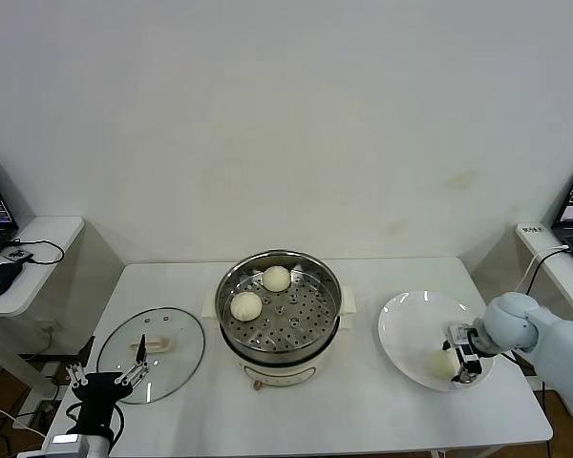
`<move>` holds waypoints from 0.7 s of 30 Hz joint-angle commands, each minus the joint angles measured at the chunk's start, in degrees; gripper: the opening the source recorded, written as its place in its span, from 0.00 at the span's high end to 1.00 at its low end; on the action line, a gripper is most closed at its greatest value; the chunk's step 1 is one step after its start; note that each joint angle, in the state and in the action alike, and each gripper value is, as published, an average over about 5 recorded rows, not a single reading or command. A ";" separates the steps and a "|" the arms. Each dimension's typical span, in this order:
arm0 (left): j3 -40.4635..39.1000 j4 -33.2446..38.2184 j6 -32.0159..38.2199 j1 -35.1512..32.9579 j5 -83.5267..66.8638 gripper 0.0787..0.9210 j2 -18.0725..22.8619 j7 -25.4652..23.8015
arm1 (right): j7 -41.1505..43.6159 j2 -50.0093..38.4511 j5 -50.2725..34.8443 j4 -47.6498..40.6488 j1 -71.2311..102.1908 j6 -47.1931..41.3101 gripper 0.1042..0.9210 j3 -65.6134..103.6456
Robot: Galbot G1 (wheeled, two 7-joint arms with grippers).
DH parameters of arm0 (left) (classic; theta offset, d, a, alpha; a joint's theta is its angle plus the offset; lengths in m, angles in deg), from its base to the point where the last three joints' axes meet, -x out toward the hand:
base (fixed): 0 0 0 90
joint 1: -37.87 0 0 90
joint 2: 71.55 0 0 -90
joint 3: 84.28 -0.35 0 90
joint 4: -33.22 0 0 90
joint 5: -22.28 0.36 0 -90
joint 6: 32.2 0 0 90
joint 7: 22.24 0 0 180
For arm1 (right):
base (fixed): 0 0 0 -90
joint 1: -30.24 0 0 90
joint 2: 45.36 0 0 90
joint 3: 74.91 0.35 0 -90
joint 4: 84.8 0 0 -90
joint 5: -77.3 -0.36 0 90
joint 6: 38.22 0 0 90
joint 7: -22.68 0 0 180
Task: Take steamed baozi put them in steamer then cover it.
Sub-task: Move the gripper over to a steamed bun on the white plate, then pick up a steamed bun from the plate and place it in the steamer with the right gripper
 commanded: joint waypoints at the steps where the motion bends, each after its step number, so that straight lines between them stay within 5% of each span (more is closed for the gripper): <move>1: 0.13 0.19 0.11 -0.18 0.00 0.12 0.05 0.08 | -0.07 0.30 0.07 -0.31 0.31 0.04 0.35 0.64; 13: 0.22 0.55 0.48 -0.54 -0.01 0.12 0.09 0.19 | 0.60 -2.36 -2.92 3.69 -4.77 -0.20 0.41 0.76; 21: 0.14 1.14 0.35 -0.19 -0.11 0.12 -0.34 0.11 | 2.58 -4.67 -11.42 6.79 -23.20 -0.79 0.41 -7.09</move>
